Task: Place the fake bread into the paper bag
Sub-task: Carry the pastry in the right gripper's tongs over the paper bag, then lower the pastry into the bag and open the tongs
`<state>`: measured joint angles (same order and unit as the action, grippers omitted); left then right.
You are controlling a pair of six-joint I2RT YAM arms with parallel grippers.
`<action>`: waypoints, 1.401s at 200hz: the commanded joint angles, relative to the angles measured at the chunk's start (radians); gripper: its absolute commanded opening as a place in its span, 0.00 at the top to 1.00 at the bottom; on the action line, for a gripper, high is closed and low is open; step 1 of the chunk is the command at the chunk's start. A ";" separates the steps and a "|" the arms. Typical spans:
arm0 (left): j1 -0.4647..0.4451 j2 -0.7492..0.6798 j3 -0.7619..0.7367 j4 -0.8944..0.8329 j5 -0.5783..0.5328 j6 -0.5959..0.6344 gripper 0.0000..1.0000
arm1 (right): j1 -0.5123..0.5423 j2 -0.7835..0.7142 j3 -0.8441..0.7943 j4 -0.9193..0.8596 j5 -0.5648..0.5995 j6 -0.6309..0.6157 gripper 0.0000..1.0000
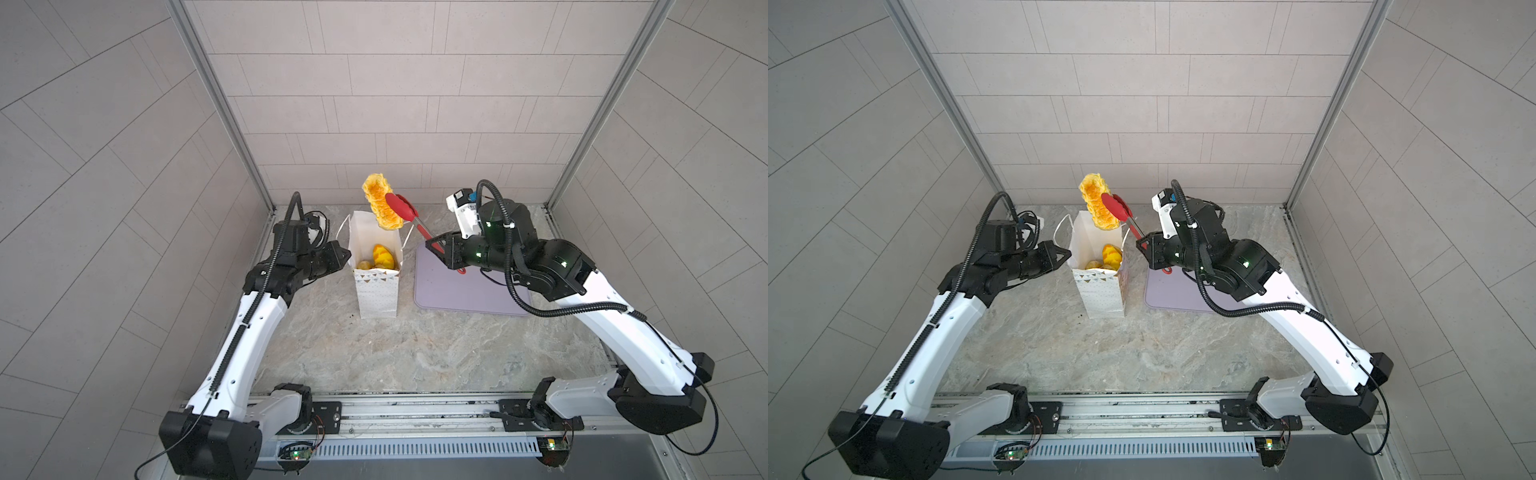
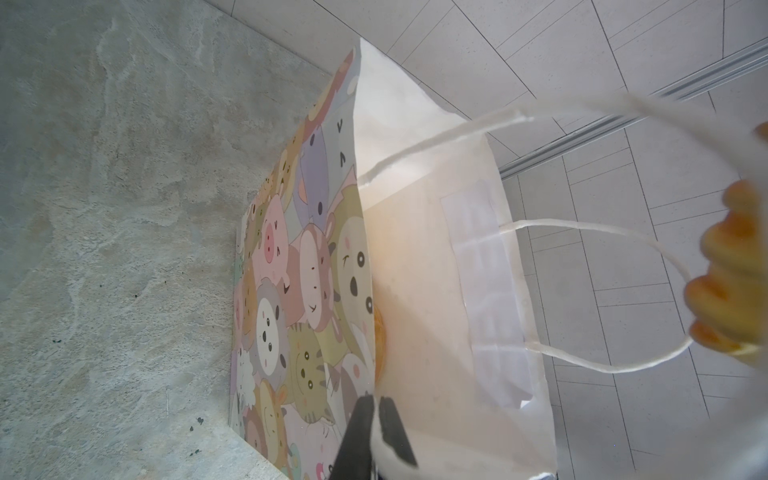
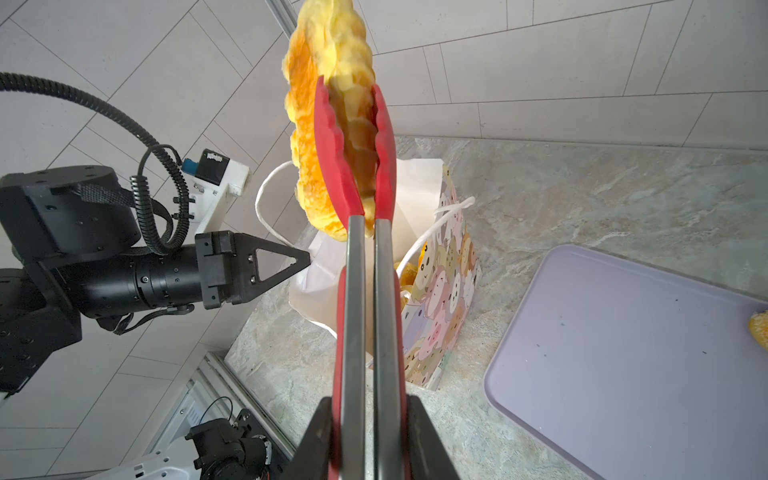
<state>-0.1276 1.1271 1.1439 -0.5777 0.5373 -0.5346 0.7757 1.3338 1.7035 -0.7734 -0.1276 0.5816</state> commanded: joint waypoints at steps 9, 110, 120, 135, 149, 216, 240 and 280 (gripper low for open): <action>-0.002 -0.023 0.005 0.004 -0.002 -0.003 0.92 | 0.038 0.010 0.026 0.011 0.066 -0.020 0.79; -0.002 -0.023 0.003 0.005 -0.002 -0.002 0.92 | 0.126 0.052 -0.001 -0.052 0.173 -0.053 0.79; -0.003 -0.023 0.003 0.004 -0.001 -0.001 0.92 | 0.133 0.052 -0.005 -0.057 0.183 -0.056 0.78; -0.001 -0.025 0.002 0.004 -0.002 -0.001 0.92 | 0.141 0.051 -0.011 -0.063 0.193 -0.058 0.78; -0.001 -0.024 0.002 0.004 -0.002 0.000 0.91 | 0.148 0.049 -0.017 -0.067 0.203 -0.058 0.78; -0.002 -0.025 0.002 0.004 0.000 0.001 0.92 | 0.160 0.040 -0.035 -0.089 0.248 -0.066 0.76; -0.002 -0.023 0.003 0.004 0.000 0.000 0.92 | 0.164 0.035 -0.037 -0.099 0.273 -0.072 0.76; -0.001 -0.021 0.002 0.006 -0.001 -0.002 0.92 | 0.167 0.034 -0.037 -0.107 0.287 -0.080 0.75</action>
<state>-0.1276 1.1255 1.1439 -0.5808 0.5369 -0.5346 0.9352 1.3956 1.6669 -0.8925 0.1173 0.5137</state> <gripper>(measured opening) 0.085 0.252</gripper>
